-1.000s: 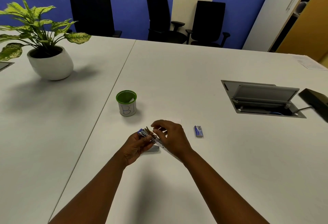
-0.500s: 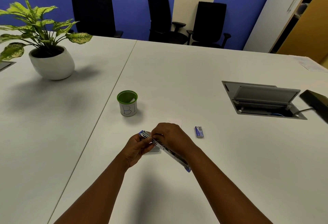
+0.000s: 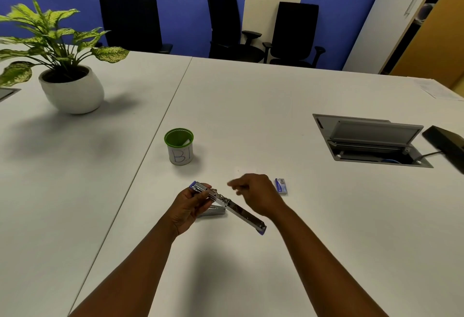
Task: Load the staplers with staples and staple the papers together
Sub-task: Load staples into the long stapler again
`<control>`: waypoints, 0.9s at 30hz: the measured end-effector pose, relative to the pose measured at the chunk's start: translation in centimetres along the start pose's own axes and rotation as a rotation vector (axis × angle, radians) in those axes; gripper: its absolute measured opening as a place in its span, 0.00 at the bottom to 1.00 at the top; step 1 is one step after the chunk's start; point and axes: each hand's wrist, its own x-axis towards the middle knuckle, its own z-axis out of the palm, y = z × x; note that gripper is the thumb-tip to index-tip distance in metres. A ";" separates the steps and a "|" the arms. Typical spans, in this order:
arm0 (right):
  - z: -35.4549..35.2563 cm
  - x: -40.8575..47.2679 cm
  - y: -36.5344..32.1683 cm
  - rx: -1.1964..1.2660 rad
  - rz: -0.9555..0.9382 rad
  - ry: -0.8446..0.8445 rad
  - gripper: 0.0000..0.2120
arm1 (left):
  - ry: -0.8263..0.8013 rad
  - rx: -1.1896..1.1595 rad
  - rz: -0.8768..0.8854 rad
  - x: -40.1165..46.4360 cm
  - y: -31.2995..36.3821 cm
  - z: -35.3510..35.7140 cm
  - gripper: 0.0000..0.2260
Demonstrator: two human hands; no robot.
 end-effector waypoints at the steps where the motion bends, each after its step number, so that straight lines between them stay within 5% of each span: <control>1: -0.4 0.1 0.4 -0.004 0.109 -0.081 0.11 | 0.009 -0.009 0.012 -0.1 0.1 0.0 0.36; 5: -1.8 -0.4 1.0 -0.091 0.265 -0.317 0.21 | 0.026 -0.014 0.046 -0.3 0.5 -0.3 0.41; 8: -2.2 -1.0 0.9 0.003 0.239 -0.363 0.14 | 0.032 -0.024 0.068 -0.1 0.4 -0.5 0.41; 11: -2.7 -1.3 0.9 -0.021 0.161 -0.269 0.16 | 0.044 -0.042 0.092 -0.1 0.5 -0.8 0.37; 15: -3.4 -1.3 0.2 0.157 0.018 -0.043 0.11 | 0.086 0.068 0.058 0.1 0.4 -1.2 0.06; 27: -0.6 -0.2 -1.2 0.679 -0.066 -0.015 0.12 | -0.057 0.295 -0.056 0.4 -0.2 0.8 0.10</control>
